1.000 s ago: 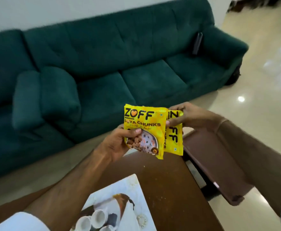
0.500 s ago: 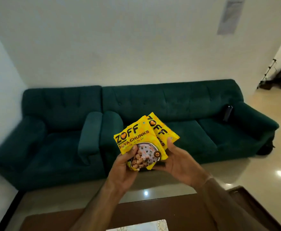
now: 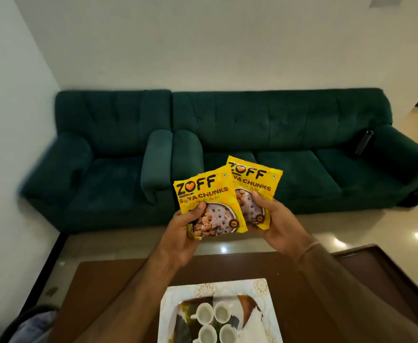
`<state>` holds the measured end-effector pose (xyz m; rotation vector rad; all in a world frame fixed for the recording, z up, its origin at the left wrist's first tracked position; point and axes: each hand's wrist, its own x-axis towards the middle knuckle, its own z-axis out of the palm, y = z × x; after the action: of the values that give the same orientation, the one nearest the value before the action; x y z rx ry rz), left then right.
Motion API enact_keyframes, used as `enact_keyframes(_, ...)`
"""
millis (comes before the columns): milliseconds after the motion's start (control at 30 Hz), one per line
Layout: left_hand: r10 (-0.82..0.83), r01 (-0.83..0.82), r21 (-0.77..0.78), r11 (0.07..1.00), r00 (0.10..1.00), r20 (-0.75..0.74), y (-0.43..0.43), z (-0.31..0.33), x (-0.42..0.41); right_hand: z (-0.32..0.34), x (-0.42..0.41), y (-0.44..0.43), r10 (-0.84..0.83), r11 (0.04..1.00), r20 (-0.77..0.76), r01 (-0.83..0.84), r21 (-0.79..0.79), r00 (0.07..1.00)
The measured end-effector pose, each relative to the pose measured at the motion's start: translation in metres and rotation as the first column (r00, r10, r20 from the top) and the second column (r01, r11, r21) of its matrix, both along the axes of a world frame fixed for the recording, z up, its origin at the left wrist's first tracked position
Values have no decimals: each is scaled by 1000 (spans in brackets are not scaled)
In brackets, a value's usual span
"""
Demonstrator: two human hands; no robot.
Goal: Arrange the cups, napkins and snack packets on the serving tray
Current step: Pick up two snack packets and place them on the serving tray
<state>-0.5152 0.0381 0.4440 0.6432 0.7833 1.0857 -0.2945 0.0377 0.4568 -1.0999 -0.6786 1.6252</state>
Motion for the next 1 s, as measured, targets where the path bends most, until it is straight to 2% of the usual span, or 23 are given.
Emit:
enact_keyframes(167,63,-82,-165,983,991,-119,-12,-65,-23,-67,17,-6,17,991,125,0,-135,992)
enact_keyframes(333,98,-177,-341,923,967,-236,-31,-146,-42,-150,34,-17,79,964,185,-28,-266,980)
enact_keyframes(600,93,-314,-405,859,872,-481,-71,-292,-65,-309,55,-53,218,929,377,-74,-362,900)
enact_keyframes(733,62,-375,-469,800,829,-556,-92,-361,-73,-375,61,-79,215,900,423,-11,-435,880)
enact_keyframes(900,-2,-468,-548,694,759,-651,-116,-415,-92,-429,71,-117,237,879,487,28,-476,841)
enact_keyframes(1000,-47,-496,-546,675,709,-704,-127,-433,-96,-446,79,-139,229,868,536,79,-490,813)
